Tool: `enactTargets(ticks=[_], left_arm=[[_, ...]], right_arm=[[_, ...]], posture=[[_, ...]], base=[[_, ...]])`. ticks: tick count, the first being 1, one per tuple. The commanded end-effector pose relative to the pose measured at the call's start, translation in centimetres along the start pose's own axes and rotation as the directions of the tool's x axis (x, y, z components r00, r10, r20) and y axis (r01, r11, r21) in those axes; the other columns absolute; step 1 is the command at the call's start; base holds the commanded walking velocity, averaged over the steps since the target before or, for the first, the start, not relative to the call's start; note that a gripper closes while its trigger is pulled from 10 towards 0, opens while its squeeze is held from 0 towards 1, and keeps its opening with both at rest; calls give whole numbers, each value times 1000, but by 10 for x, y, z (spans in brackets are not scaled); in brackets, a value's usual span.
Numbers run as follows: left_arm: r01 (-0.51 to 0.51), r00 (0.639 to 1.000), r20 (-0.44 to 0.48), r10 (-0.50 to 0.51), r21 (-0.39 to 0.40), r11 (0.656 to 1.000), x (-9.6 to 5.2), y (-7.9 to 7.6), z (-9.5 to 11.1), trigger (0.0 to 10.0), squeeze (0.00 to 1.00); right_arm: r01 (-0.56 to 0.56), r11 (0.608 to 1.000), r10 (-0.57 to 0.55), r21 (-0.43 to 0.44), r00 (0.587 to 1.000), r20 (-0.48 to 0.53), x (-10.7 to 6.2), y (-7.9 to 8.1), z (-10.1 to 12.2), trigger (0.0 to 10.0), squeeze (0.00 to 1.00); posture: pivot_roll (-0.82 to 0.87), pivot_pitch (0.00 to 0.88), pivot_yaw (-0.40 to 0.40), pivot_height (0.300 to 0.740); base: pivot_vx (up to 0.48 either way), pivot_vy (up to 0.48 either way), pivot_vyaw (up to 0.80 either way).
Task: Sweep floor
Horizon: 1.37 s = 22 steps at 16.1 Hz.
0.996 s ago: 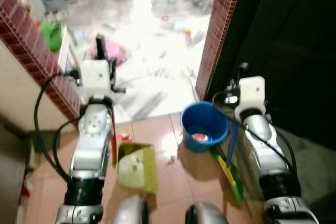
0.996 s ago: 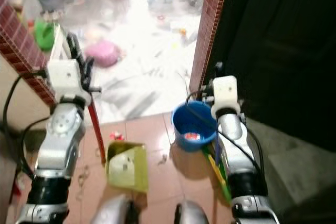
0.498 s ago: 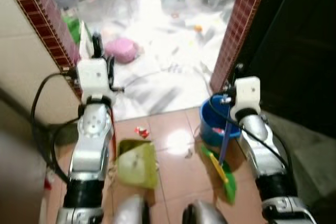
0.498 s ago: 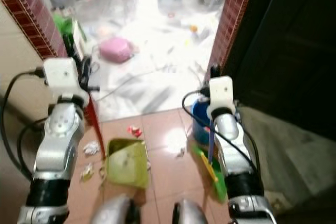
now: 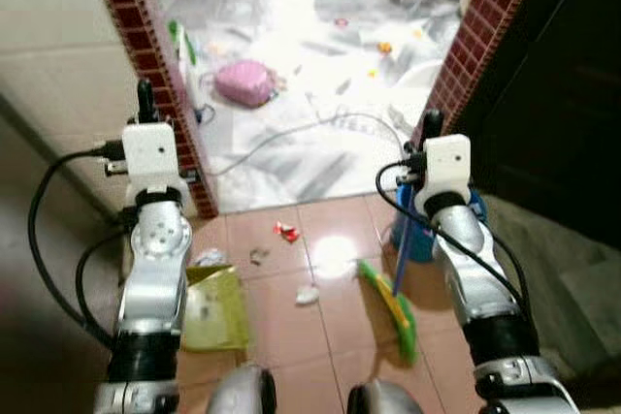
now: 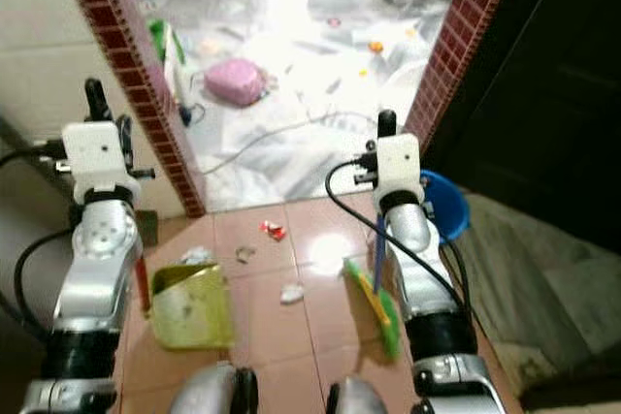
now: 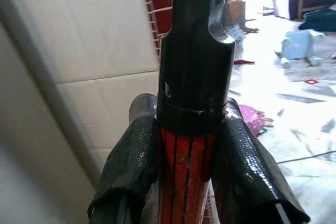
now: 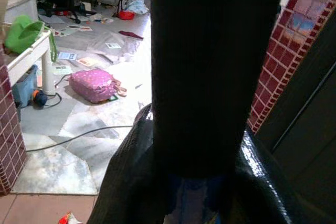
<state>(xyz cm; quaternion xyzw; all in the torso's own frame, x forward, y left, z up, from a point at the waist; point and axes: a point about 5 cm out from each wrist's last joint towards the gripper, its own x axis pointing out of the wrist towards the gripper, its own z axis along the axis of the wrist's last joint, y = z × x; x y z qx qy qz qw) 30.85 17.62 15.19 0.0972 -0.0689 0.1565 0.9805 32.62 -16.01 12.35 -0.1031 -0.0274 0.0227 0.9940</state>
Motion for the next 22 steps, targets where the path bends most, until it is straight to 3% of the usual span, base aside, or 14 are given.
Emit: enactTargets(ticks=[1, 8, 10, 14, 18, 20, 22], left_arm=[[11, 998, 69, -8, -46, 999, 5, -8, 14, 10000, 0], [16, 996, 83, -15, -12, 1000, 10, -43, 7, 10000, 0], [9, 993, 121, -4, -37, 999, 8, -52, 3, 10000, 0], [33, 998, 65, -26, -101, 994, 7, -56, -1, 10000, 0], [17, 997, 73, -12, -72, 997, 7, -51, -4, 10000, 0], [-12, 995, 103, 16, -45, 999, 8, -50, -4, 10000, 0], [-59, 996, 60, 63, -66, 996, 9, -49, -10, 10000, 0]], right_arm=[[12, 1000, -12, -17, 999, 40, 4, -5, 9, 10000, 0], [13, 1000, -13, -14, 998, 55, 2, -4, 12, 10000, 0], [39, 999, -37, -36, 997, 61, 3, -7, 13, 10000, 0], [61, 997, -54, -57, 992, 114, 4, -15, 27, 10000, 0], [43, 994, -24, -96, 981, 194, 9, -20, 53, 10000, 0], [40, 993, -17, -110, 979, 205, 11, -22, 56, 10000, 0], [22, 995, -2, -99, 980, 199, 16, -20, 54, 10000, 0]], posture=[[-30, 83, 0, 740], [-52, 99, 2, 740], [-55, 103, 4, 740], [-57, 131, 10, 740], [-65, 170, 22, 740], [-68, 185, 26, 740], [-67, 197, 28, 740]], base=[[0, 0, 0], [0, 0, 0], [0, 0, 0], [0, 0, 0], [0, 0, 0], [0, 0, 0], [0, 0, 0]])
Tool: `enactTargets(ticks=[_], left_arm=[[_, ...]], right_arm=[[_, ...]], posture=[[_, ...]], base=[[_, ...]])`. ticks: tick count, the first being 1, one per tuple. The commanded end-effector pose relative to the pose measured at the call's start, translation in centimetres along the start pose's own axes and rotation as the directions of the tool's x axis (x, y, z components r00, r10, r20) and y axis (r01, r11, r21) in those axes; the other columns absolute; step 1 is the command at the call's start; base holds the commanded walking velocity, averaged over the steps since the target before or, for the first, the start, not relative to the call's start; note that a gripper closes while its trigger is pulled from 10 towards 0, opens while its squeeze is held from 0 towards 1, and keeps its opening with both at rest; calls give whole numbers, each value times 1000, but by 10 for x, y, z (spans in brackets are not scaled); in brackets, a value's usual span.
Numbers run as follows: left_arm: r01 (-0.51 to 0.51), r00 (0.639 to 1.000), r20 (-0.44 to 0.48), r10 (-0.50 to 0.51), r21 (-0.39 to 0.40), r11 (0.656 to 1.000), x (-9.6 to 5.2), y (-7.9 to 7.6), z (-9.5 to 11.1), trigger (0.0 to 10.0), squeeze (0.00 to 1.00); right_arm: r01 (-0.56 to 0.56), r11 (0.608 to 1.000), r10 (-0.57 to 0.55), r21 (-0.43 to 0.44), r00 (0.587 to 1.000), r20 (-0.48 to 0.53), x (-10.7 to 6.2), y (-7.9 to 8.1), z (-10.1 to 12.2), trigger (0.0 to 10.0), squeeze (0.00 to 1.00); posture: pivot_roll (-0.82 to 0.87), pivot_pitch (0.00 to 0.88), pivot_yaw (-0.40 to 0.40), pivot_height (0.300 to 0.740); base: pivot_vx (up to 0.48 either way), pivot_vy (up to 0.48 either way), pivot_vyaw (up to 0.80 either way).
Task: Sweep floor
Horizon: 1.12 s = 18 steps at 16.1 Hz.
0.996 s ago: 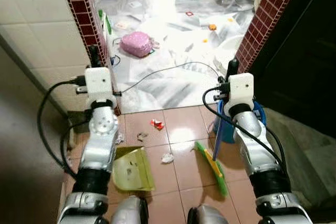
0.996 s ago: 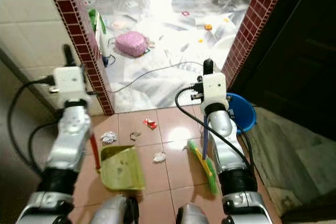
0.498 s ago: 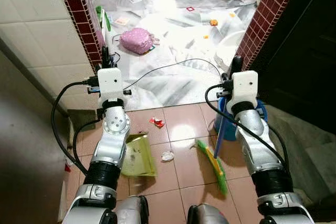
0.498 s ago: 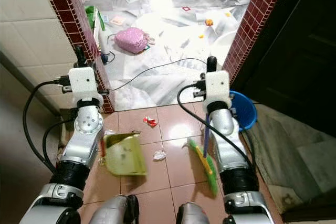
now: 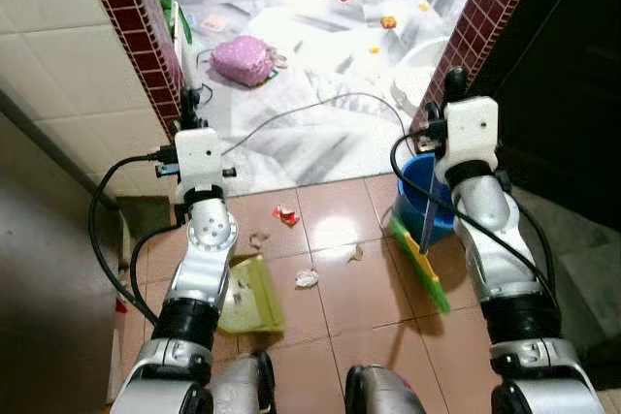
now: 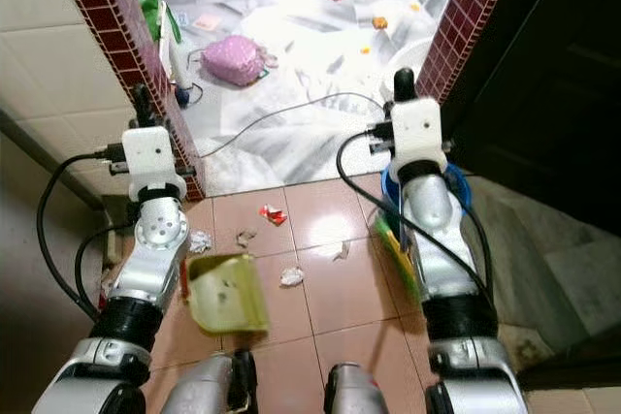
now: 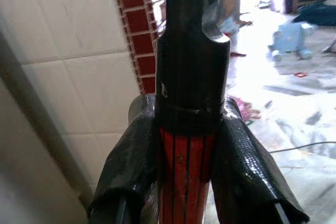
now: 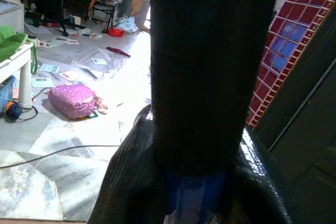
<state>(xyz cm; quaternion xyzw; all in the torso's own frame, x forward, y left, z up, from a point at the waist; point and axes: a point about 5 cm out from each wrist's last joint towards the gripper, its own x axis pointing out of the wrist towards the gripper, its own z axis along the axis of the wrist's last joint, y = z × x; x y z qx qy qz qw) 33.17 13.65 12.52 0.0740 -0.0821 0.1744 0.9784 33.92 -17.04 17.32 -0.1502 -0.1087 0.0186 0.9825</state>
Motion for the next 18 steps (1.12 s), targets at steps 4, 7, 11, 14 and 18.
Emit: enactTargets(ticks=[4, 7, 11, 14, 18], left_arm=[[-9, 997, -72, 2, -93, 996, -3, -12, -13, 10000, 0], [23, 991, -133, -32, -73, 997, -11, -22, -27, 10000, 0], [19, 974, -222, -34, -72, 997, -19, -26, -44, 10000, 0], [32, 973, -227, -49, -80, 996, -18, -31, -45, 10000, 0], [68, 964, -250, -91, -99, 993, -18, -39, -46, 10000, 0]], right_arm=[[-62, 994, 58, 91, 998, 39, 18, 27, 10, 10000, 0], [-85, 985, 80, 150, 996, 40, 21, 41, 13, 10000, 0], [-213, 950, 210, 227, 977, 35, 19, 53, 13, 10000, 0], [-276, 915, 283, 295, 959, 20, 19, 52, 12, 10000, 0], [-268, 830, 296, 490, 955, 22, 22, 47, 24, 10000, 0]], posture=[[-64, 227, 22, 740], [-68, 233, 14, 740], [-85, 229, 2, 740], [-108, 217, -6, 740], [-126, 203, -14, 740]], base=[[0, 0, 0], [0, 0, 0], [0, 0, 0], [0, 0, 0], [0, 0, 0]])
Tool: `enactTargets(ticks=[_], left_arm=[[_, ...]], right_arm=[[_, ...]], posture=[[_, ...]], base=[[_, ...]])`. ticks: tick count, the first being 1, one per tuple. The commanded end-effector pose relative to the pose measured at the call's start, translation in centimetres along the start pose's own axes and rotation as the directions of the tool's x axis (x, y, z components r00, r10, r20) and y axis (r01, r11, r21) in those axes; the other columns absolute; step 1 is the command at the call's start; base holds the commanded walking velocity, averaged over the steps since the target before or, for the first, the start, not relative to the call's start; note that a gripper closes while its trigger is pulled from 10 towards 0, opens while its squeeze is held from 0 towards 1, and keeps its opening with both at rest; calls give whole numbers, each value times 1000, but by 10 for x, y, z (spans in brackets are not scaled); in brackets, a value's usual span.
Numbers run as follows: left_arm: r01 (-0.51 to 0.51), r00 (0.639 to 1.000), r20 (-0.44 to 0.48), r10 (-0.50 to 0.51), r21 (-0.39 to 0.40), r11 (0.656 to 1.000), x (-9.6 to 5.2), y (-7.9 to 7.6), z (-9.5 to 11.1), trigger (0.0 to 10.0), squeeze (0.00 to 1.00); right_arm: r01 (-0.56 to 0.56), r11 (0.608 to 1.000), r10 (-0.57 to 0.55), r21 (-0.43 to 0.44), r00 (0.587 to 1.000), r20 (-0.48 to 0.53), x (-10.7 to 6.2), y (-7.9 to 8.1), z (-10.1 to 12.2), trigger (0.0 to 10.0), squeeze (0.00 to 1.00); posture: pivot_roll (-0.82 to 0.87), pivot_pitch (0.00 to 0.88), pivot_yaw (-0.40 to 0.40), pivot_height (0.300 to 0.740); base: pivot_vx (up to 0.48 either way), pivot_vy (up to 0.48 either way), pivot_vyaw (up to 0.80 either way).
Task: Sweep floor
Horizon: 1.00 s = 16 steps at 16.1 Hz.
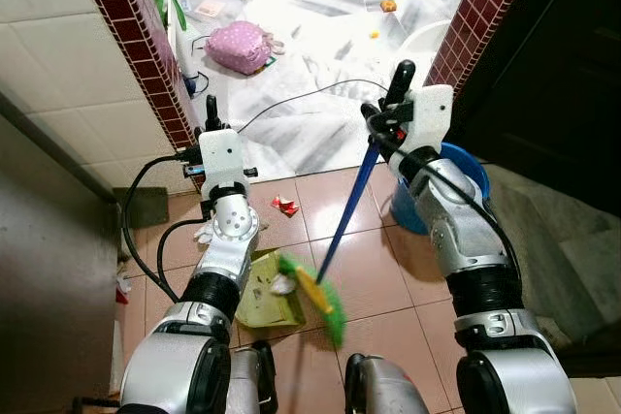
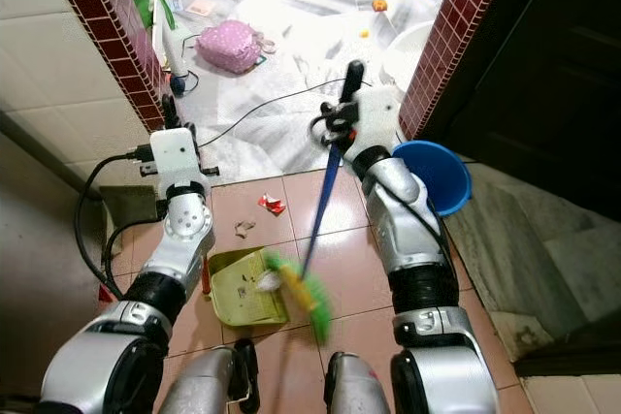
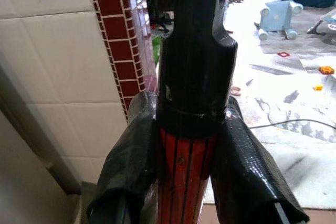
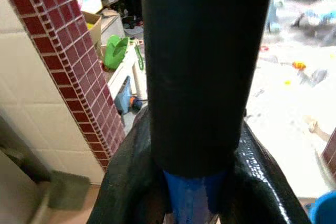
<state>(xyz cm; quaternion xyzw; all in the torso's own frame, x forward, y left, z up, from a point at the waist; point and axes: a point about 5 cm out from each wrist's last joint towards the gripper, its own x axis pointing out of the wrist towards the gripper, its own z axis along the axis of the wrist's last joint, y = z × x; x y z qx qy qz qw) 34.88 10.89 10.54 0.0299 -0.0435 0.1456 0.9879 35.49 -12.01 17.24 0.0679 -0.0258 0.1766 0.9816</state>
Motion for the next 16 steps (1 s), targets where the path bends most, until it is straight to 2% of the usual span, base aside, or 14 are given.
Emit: enactTargets(ticks=[1, 2, 4, 5, 6, 7, 9, 10, 11, 13, 14, 16], left_arm=[[22, 985, -172, -25, -20, 1000, -18, -5, -32, 10000, 0], [33, 984, -172, -37, -25, 999, -17, -6, -31, 10000, 0], [40, 984, -174, -44, -28, 999, -15, -7, -31, 10000, 0], [54, 981, -183, -59, -34, 998, -14, -8, -31, 10000, 0], [64, 979, -191, -70, -38, 997, -13, -8, -31, 10000, 0], [73, 977, -198, -82, -53, 996, -12, -9, -31, 10000, 0], [101, 971, -213, -112, -62, 993, -11, -10, -32, 10000, 0], [96, 971, -218, -102, -39, 995, -10, -9, -32, 10000, 0], [100, 970, -219, -106, -38, 994, -10, -8, -32, 10000, 0], [115, 967, -222, -124, -52, 992, -9, -9, -32, 10000, 0], [122, 964, -227, -139, -84, 989, -9, -10, -32, 10000, 0], [167, 958, -206, -198, -155, 974, -6, -16, -25, 10000, 0]], right_arm=[[-31, 996, 26, 85, 998, 63, 5, 7, 20, 10000, 0], [-45, 992, 36, 119, 997, 73, 8, 11, 30, 10000, 0], [-60, 992, 48, 114, 993, 106, 11, 14, 47, 10000, 0], [-54, 999, 53, 6, 986, 156, 13, 12, 61, 10000, 0], [-50, 998, 56, -39, 984, 171, 12, 12, 66, 10000, 0], [-9, 984, 51, -180, 972, 230, 10, 6, 81, 10000, 0], [31, 972, 34, -234, 963, 268, 7, 1, 94, 10000, 0], [79, 958, 11, -274, 950, 312, 2, -8, 106, 10000, 0], [93, 954, 4, -284, 947, 322, 2, -10, 108, 10000, 0], [183, 929, -67, -321, 937, 342, -5, -30, 108, 10000, 0], [226, 919, -119, -323, 940, 319, -10, -40, 98, 10000, 0], [259, 916, -184, -307, 950, 252, -19, -46, 65, 10000, 0]], posture=[[-128, 198, -14, 740], [-132, 194, -13, 740], [-136, 189, -12, 740], [-137, 183, -12, 740], [-137, 181, -12, 740], [-134, 177, -12, 740], [-133, 168, -10, 740], [-135, 163, -6, 740], [-136, 161, -4, 740], [-141, 148, 1, 740], [-138, 143, 2, 740], [-137, 127, 7, 740]], base=[[0, 0, 0], [0, 0, 0], [0, 0, 0], [0, 0, 0], [0, 0, 0], [0, 0, 0], [0, 0, 0], [0, 0, 0], [0, 0, 0], [0, 0, 0], [0, 0, 0], [0, 0, 0]])
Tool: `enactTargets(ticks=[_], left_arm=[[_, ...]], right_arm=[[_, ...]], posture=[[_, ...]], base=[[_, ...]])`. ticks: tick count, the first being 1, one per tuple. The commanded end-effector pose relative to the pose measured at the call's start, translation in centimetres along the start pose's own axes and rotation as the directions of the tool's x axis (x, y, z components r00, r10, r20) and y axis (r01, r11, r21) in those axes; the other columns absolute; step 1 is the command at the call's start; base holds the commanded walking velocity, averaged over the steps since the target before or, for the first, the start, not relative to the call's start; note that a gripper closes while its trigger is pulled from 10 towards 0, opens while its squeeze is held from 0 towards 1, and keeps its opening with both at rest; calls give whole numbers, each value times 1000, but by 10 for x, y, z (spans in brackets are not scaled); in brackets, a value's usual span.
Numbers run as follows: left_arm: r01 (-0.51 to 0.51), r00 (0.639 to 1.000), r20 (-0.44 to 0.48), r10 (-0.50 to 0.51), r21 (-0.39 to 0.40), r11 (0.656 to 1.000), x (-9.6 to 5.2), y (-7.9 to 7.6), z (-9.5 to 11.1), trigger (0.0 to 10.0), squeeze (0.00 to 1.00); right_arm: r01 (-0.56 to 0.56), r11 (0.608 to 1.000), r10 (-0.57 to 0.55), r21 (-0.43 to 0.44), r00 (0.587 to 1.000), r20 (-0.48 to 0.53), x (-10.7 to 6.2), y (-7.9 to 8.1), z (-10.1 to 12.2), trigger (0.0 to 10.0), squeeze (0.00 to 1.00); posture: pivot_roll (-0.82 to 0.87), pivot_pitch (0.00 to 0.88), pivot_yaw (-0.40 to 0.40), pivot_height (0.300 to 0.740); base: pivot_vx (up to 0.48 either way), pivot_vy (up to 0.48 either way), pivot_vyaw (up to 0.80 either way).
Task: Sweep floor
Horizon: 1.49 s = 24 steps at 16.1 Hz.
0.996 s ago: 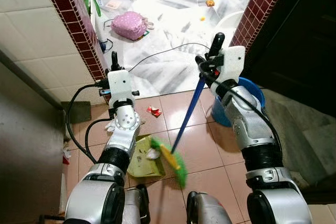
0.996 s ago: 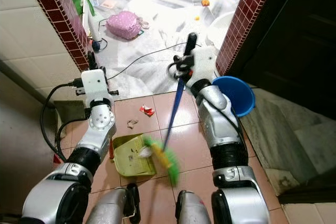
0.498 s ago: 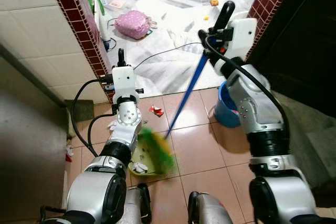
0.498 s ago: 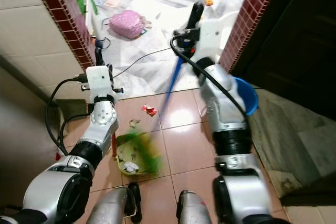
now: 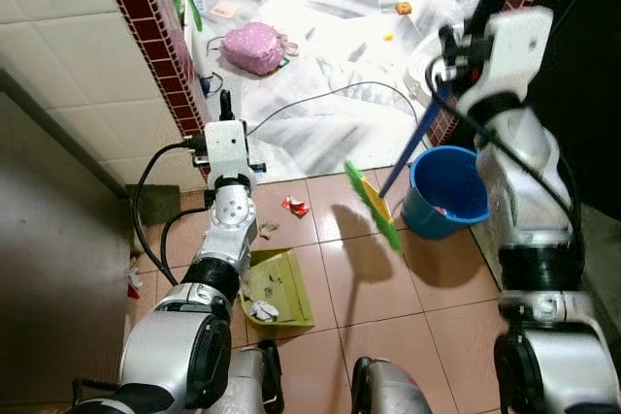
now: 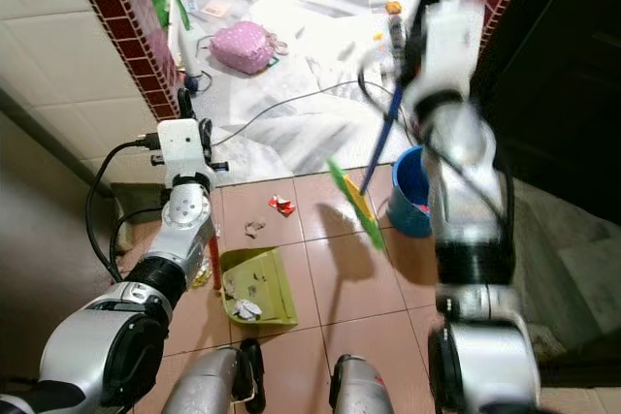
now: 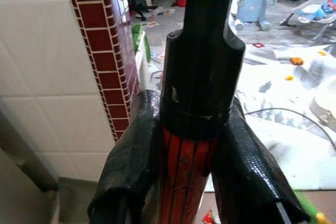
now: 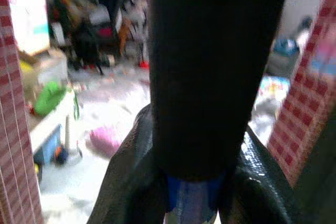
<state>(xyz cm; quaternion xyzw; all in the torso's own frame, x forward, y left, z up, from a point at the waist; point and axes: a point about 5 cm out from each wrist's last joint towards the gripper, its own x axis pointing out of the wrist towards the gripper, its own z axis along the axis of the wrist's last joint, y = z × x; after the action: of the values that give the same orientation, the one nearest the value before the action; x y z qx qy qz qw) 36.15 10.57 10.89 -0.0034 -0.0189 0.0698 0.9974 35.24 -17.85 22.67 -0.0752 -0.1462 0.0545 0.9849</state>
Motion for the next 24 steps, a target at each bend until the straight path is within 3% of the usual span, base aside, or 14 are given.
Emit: enactTargets(ticks=[1, 5, 7, 9, 11, 15, 24], left_arm=[[55, 988, -135, -68, -99, 994, -13, -12, -24, 10000, 0], [110, 994, 29, -107, -140, 984, -9, 3, 3, 10000, 0], [106, 994, 43, -101, -140, 984, -9, 10, 6, 10000, 0], [98, 992, 98, -84, -140, 985, -10, 31, 23, 10000, 0], [107, 988, 129, -89, -142, 984, -13, 39, 36, 10000, 0], [129, 985, 133, -113, -121, 984, -21, 44, 44, 10000, 0], [135, 988, 98, -122, -130, 982, -30, 44, 48, 10000, 0]], right_arm=[[25, 1000, -25, -11, 1000, -16, -9, 5, -9, 10000, 0], [100, 993, -105, -60, 989, -102, -36, 20, -44, 10000, 0], [118, 990, -127, -75, 982, -139, -45, 25, -53, 10000, 0], [145, 987, -155, -65, 967, -202, -58, 33, -69, 10000, 0], [168, 982, -183, -89, 965, -188, -53, 28, -68, 10000, 0], [235, 962, -259, -140, 948, -187, -52, 11, -69, 10000, 0], [246, 957, -273, -155, 942, -195, -58, 6, -71, 10000, 0]], posture=[[-130, 118, 17, 740], [-102, 97, 30, 740], [-82, 86, 31, 740], [-75, 76, 49, 740], [-70, 83, 60, 740], [-69, 82, 64, 740], [-78, 91, 58, 740]], base=[[0, 0, 0], [0, 0, 0], [0, 0, 0], [0, 0, 0], [0, 0, -800], [0, 0, -800], [0, -204, 0]])
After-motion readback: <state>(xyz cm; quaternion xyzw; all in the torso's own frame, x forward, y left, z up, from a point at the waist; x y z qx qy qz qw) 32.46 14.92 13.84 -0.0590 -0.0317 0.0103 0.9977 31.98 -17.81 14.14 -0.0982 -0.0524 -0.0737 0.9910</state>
